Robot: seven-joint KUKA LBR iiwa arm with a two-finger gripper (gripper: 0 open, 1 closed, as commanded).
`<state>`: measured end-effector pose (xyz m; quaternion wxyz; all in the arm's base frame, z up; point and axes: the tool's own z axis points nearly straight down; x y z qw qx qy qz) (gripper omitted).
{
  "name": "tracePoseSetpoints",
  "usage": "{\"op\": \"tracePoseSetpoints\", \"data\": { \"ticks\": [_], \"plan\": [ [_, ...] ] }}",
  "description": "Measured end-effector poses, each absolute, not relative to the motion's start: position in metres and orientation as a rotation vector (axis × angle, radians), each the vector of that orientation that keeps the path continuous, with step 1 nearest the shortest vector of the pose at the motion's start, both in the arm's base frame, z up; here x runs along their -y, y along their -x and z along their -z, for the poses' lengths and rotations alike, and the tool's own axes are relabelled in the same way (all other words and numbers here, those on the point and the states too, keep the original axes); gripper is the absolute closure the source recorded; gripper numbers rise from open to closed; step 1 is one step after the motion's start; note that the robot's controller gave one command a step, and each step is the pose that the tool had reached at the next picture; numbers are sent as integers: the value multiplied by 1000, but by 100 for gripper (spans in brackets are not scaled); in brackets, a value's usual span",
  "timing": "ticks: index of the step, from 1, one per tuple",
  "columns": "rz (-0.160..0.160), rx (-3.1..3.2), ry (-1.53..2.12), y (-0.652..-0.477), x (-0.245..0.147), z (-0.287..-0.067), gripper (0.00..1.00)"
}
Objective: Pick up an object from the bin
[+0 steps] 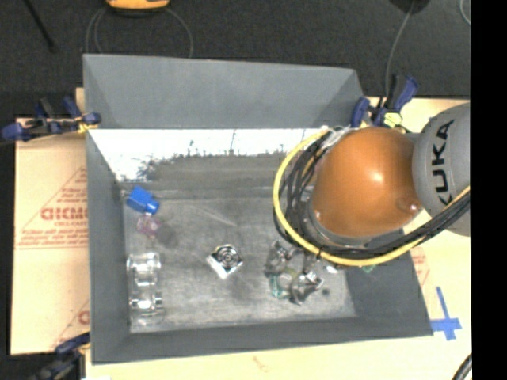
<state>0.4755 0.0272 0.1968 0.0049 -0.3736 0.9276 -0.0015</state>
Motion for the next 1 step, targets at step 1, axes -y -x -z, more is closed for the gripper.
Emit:
{"op": "tracePoseSetpoints", "data": {
  "ticks": [1],
  "plan": [
    [10,-2738,1521,-525,24,-291,100]
  ]
}}
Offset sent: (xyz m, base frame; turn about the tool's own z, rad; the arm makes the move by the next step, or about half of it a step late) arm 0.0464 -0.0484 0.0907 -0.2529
